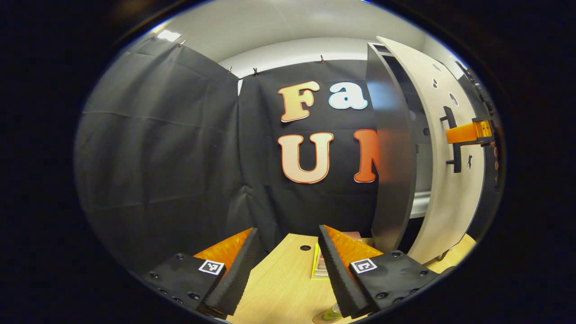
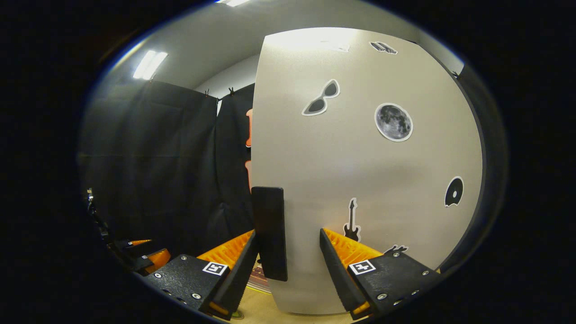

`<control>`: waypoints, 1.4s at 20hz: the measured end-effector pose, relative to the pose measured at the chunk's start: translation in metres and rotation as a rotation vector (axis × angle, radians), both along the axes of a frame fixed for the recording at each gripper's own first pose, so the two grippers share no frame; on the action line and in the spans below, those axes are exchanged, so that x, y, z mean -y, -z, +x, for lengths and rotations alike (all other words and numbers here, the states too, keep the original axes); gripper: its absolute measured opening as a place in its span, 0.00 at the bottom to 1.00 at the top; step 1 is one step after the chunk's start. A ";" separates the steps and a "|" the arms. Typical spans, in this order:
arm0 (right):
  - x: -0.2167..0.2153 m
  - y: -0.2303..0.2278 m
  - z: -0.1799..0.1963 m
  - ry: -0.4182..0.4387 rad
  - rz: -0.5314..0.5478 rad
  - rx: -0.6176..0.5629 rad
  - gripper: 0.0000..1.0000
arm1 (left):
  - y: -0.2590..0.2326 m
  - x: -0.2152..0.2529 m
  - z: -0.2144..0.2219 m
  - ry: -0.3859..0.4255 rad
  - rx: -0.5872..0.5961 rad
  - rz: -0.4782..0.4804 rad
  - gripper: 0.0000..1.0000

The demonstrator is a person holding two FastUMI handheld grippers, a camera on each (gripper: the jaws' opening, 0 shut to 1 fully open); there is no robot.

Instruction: Open the cabinet door with the right hand, grasp the bottle in the cabinet with the left hand and place it on the coaster, then close the cabinet door with the right hand.

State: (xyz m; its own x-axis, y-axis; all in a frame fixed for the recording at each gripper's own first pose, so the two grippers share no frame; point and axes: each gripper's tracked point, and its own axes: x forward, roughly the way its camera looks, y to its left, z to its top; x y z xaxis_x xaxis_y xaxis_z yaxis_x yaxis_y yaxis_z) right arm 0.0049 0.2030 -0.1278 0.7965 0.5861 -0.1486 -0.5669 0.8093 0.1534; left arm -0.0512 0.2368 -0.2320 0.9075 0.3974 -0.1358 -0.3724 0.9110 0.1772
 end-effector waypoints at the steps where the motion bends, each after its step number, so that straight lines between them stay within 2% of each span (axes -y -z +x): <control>1: 0.000 0.001 0.000 0.008 -0.009 0.004 0.83 | 0.000 0.005 0.002 0.011 -0.002 0.003 0.86; 5: -0.002 0.003 0.003 0.037 -0.029 0.011 0.82 | 0.010 0.029 0.014 0.063 -0.041 -0.033 0.87; 11: 0.005 -0.002 -0.003 0.066 -0.015 0.023 0.83 | -0.006 0.068 0.040 0.166 -0.037 -0.041 0.87; 17: 0.070 -0.014 -0.037 0.180 -0.031 0.064 0.83 | -0.021 0.108 0.052 0.253 -0.033 -0.060 0.86; 22: 0.135 -0.023 -0.060 0.270 -0.062 0.068 0.82 | -0.059 0.148 0.047 0.303 0.015 -0.068 0.87; 28: 0.193 -0.037 -0.088 0.364 -0.128 0.106 0.85 | -0.099 0.189 0.038 0.345 0.055 -0.100 0.87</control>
State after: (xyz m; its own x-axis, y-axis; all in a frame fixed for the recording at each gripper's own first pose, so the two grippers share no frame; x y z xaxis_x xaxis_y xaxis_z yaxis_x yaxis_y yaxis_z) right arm -0.0834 0.0097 -0.0907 0.9634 0.2451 -0.1082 -0.2471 0.9690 -0.0053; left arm -0.0134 0.0476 -0.1329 0.9930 0.0533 -0.1056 -0.0461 0.9965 0.0692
